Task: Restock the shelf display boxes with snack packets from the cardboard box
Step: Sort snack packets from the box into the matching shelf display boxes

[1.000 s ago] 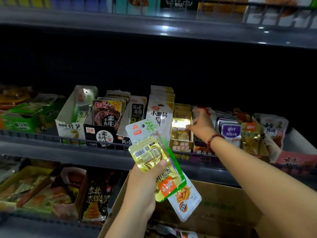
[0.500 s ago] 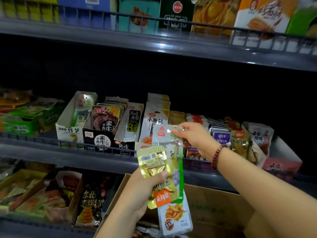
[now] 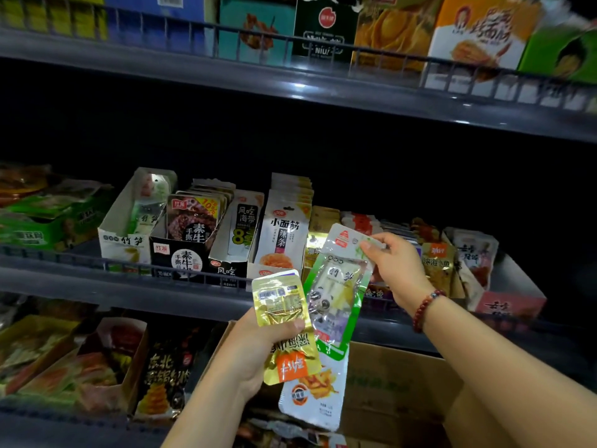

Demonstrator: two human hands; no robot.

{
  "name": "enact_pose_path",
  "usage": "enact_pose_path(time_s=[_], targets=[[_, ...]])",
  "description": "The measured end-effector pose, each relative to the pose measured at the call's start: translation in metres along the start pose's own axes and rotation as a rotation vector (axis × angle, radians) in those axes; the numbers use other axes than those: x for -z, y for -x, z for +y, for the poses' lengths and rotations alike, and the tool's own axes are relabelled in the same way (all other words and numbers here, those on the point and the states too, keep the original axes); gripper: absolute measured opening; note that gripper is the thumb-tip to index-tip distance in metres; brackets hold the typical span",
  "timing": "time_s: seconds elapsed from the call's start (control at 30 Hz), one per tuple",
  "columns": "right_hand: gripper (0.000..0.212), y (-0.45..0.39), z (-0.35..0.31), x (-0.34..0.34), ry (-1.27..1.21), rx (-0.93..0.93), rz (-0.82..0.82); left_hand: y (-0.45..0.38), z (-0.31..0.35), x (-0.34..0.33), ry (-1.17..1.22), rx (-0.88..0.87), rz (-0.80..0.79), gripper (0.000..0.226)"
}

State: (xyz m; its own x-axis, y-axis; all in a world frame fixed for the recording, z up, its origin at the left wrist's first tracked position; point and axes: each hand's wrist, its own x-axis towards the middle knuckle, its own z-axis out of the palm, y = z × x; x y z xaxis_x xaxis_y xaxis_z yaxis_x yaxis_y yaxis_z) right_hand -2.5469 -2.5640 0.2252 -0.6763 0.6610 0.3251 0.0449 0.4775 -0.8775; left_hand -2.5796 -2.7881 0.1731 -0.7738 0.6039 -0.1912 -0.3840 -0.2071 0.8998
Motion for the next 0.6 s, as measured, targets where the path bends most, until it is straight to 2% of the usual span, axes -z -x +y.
enact_pose_path(time_s=[0.2, 0.37, 0.47, 0.6], targets=[[0.007, 0.0, 0.004, 0.01, -0.01, -0.011, 0.127, -0.001, -0.002, 0.0, -0.063, 0.004, 0.028, 0.029], [0.016, 0.003, 0.004, 0.021, -0.053, -0.057, 0.149, -0.005, -0.007, 0.002, -0.095, -0.001, 0.098, 0.03], [0.012, 0.01, 0.002, 0.029, -0.017, 0.005, 0.207, -0.008, -0.011, 0.002, -0.088, -0.025, 0.183, 0.029], [0.011, 0.022, 0.001, 0.038, 0.202, 0.136, 0.19, -0.014, -0.012, 0.005, -0.002, -0.054, 0.295, 0.029]])
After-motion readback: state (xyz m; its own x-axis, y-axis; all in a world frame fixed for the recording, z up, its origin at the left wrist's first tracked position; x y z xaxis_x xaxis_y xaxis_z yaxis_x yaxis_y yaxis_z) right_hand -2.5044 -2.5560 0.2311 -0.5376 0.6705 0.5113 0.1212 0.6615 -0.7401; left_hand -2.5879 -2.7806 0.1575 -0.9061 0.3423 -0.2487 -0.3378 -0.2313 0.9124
